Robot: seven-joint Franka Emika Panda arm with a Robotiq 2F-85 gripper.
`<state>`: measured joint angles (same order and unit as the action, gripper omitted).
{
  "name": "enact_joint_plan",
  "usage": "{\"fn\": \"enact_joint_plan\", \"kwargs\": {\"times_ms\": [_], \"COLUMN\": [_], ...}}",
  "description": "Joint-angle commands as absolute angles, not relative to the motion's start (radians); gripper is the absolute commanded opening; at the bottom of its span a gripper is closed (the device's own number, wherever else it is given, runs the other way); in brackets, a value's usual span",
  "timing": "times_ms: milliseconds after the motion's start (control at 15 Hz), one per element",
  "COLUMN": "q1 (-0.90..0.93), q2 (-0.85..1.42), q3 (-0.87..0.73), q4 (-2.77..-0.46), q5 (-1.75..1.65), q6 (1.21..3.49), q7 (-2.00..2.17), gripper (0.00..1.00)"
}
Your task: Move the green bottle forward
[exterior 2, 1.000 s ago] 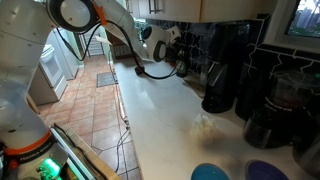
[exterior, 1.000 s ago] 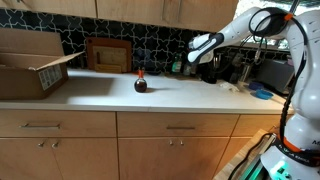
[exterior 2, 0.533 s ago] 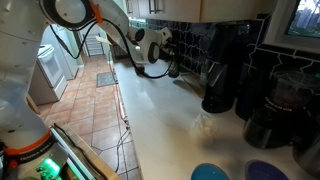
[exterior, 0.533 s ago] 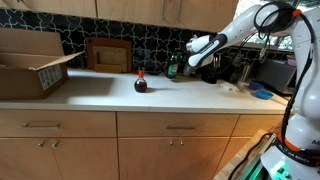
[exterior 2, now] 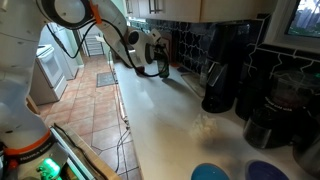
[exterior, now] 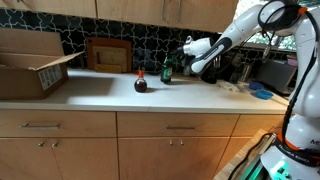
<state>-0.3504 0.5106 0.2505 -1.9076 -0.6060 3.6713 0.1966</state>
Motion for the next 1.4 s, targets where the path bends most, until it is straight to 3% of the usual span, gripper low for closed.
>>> {"fn": "enact_joint_plan", "kwargs": {"times_ms": [0, 400, 933, 1000, 1333], "q1": [-0.422, -0.534, -0.561, -0.549, -0.549], "q2": [0.489, 0.527, 0.612, 0.582, 0.610], "q3": [0.332, 0.448, 0.460, 0.437, 0.444], "q4": [-1.912, -1.873, -1.737, -1.816, -1.774], "q5": [-0.771, -1.081, -1.332, -1.284, -1.302], "q6": [3.713, 3.764, 3.842, 3.795, 3.804], "q7": [0.259, 0.427, 0.590, 0.538, 0.557], "gripper": [0.12, 0.12, 0.12, 0.36, 0.36]}}
